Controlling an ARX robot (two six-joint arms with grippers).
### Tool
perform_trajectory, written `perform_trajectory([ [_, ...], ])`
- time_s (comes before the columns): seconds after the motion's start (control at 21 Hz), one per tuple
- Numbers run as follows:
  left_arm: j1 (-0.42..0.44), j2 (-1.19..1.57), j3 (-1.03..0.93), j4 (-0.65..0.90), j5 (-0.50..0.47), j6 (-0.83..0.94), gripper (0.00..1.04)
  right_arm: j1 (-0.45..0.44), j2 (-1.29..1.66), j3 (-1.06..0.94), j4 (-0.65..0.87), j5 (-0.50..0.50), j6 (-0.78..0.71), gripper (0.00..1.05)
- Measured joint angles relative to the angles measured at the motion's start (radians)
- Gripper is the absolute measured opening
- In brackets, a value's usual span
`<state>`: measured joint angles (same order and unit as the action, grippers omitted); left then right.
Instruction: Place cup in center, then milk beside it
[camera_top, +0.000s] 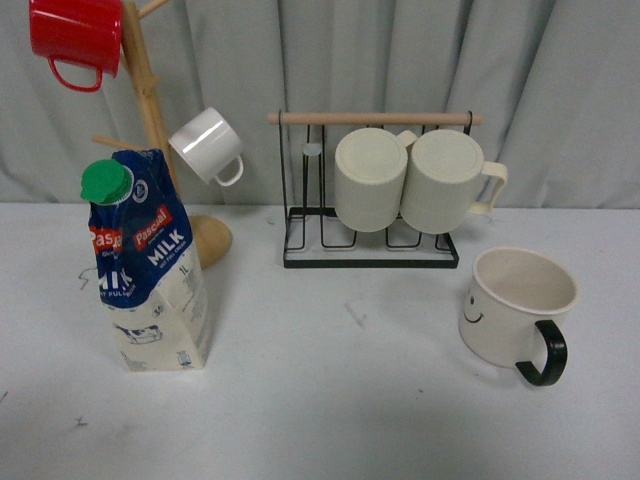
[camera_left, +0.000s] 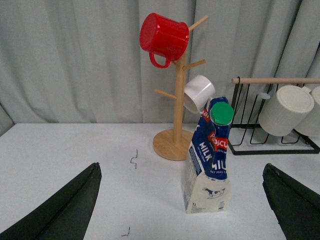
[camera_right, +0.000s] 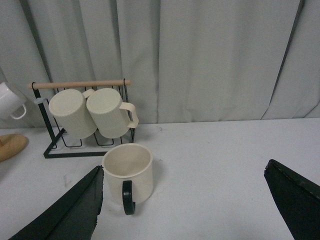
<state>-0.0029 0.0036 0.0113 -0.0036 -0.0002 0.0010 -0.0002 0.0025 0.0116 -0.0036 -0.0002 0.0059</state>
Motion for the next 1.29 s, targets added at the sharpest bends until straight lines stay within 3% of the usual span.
perform_trajectory([
  [0.81,0.000,0.000,0.000,0.000,0.000,0.000,0.98,-0.006,0.005,0.000,0.014,-0.017,-0.011,0.98],
  [0.9,0.000,0.000,0.000,0.000,0.000,0.000,0.98,-0.138,0.337,0.014,0.450,-0.199,-0.113,0.98],
  [1.0,0.000,0.000,0.000,0.000,0.000,0.000,0.98,-0.157,0.910,0.202,0.906,-0.129,-0.101,0.98],
  [1.05,0.000,0.000,0.000,0.000,0.000,0.000,0.98,-0.148,1.138,0.353,0.988,-0.072,-0.060,0.98],
  [1.19,0.000,0.000,0.000,0.000,0.000,0.000,0.98,-0.052,1.685,0.715,0.696,0.014,0.120,0.98],
  [1.29,0.000,0.000,0.000,0.000,0.000,0.000,0.98,0.028,1.849,0.907,0.473,0.019,0.188,0.98],
])
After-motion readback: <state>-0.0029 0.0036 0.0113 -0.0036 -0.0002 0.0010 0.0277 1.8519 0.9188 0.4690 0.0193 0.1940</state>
